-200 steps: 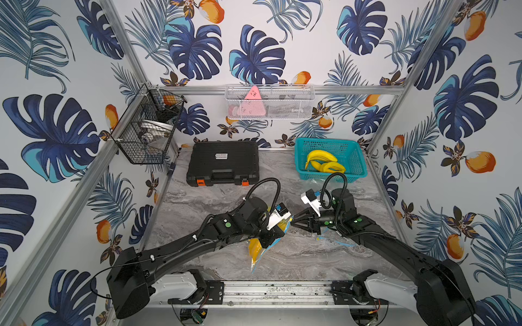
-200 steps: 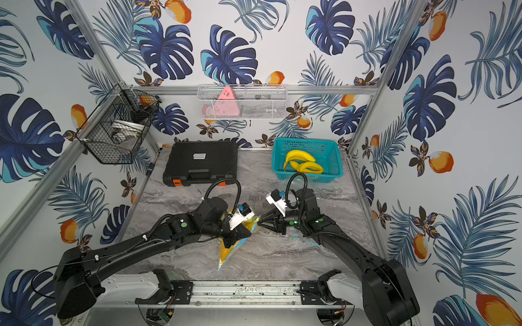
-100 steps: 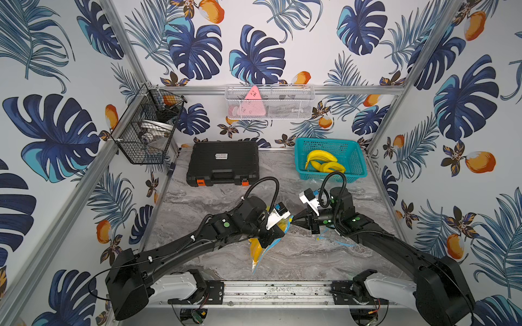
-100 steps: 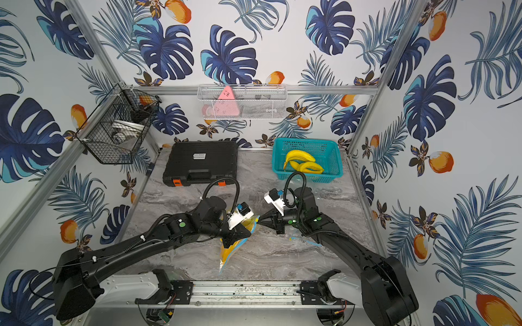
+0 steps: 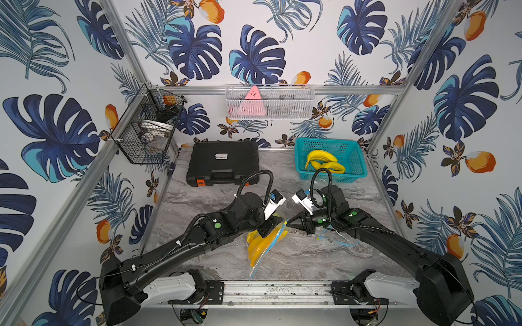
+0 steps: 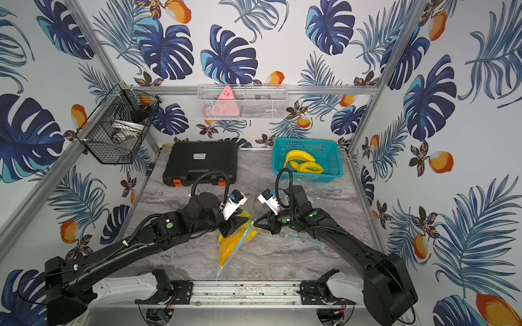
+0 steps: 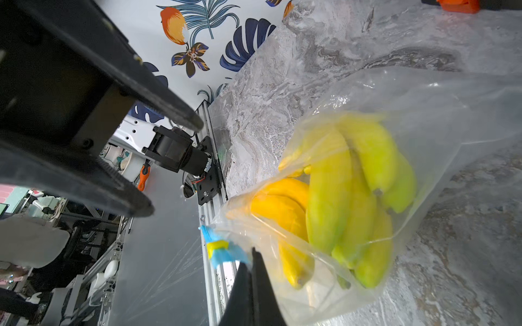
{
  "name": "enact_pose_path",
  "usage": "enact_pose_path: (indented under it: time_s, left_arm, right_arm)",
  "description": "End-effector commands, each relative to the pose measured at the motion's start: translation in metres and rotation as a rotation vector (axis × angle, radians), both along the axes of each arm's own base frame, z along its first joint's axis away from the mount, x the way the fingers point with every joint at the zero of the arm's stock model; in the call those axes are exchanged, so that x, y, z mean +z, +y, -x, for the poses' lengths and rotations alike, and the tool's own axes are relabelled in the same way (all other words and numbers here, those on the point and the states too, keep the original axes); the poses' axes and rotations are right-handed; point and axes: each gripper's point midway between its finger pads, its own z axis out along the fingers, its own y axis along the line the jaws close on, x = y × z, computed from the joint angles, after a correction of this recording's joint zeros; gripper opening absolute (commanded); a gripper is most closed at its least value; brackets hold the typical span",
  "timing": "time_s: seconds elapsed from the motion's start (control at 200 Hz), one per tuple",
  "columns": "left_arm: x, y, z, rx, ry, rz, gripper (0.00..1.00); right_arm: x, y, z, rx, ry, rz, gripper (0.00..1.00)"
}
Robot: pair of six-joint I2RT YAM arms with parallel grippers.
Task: Open the zip-top bag and take out the banana
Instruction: Pick up the zipper food storage bag at the center of the board, then unzip the zipper on the zipper food storage bag.
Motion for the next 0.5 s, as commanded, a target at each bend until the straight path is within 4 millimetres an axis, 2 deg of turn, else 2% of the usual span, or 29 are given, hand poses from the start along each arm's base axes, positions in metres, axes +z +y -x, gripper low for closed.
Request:
enact_pose_path:
  time_s: [0.0,0.205,0.495]
  left_arm:
    - [-0.002,-0.003,-0.001,0.011,-0.02,-0.015,0.39]
    - [-0.021,-0.016,0.008,0.014,-0.002,-0.089,0.37]
    - [-0.02,-0.016,-0.003,0.088,-0.03,-0.095,0.32]
  right_arm:
    - [-0.001,-0.001,-0.005,-0.053,0.047,0.028,0.0]
    - [0.004,0.001,-0.012,-0.087,0.074,0.029,0.0]
    - [0.007,0.003,-0.01,-0.091,0.073,0.032,0.0]
